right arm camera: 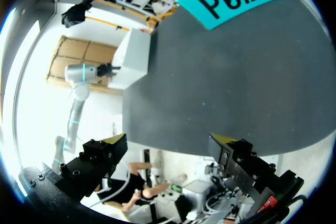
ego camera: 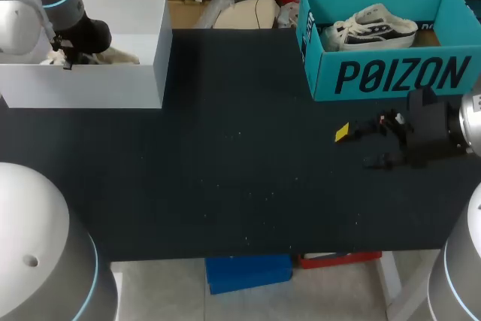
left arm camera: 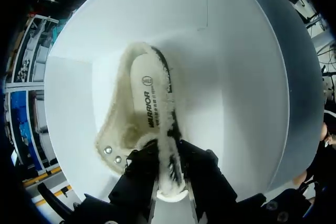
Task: Take the shoe out of the shoebox, open the shoe tongue, remove and reinsert the insole, then place the shoe into the shoebox
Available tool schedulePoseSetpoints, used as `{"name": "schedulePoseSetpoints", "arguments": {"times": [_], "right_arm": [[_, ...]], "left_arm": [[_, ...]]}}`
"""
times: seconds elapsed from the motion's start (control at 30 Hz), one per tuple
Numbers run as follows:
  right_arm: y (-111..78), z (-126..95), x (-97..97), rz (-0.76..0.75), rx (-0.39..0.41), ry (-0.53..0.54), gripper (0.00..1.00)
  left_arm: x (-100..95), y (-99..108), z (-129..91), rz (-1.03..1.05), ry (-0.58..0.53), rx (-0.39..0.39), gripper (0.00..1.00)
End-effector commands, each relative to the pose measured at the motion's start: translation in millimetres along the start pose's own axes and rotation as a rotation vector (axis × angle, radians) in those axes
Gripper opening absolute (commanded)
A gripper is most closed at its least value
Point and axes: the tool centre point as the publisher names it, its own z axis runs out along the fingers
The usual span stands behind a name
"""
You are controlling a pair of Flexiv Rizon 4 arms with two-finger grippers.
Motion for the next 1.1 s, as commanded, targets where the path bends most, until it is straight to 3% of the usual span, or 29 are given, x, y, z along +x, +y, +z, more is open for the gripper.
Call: {"name": "schedulePoseSetpoints", "arguments": {"times": [0.03,0.4,0.43,0.5,0.53,0.77,0.93,1.1], "right_arm": [[0.1,0.5,0.6,0.001,0.000,-0.002,1.00],[0.1,0.5,0.6,0.001,0.000,-0.002,1.00],[0.1,0.5,0.6,0.001,0.000,-0.002,1.00],[0.1,0.5,0.6,0.001,0.000,-0.002,1.00],[0.1,0.5,0.6,0.001,0.000,-0.002,1.00],[0.1,0.5,0.6,0.001,0.000,-0.002,1.00],[0.1,0.5,0.6,0.001,0.000,-0.002,1.00],[0.1,0.5,0.6,0.001,0.000,-0.002,1.00]], "left_arm": [[-0.3,-0.7,-11.6,-0.001,0.015,0.018,0.45],[-10.1,-16.5,-69.5,-0.042,0.042,0.021,0.47],[-10.1,-19.8,-77.3,-0.055,0.044,0.020,0.53],[-9.4,-27.5,-92.8,-0.090,0.052,0.023,0.93],[-8.6,-32.9,-101.0,-0.107,0.058,0.027,1.00],[-7.1,-87.0,-148.0,-0.336,0.155,0.059,1.00],[-3.5,-123.0,-162.6,-0.557,0.233,0.042,1.00],[10.5,-151.6,-167.7,-0.708,0.265,-0.029,1.00]]}}
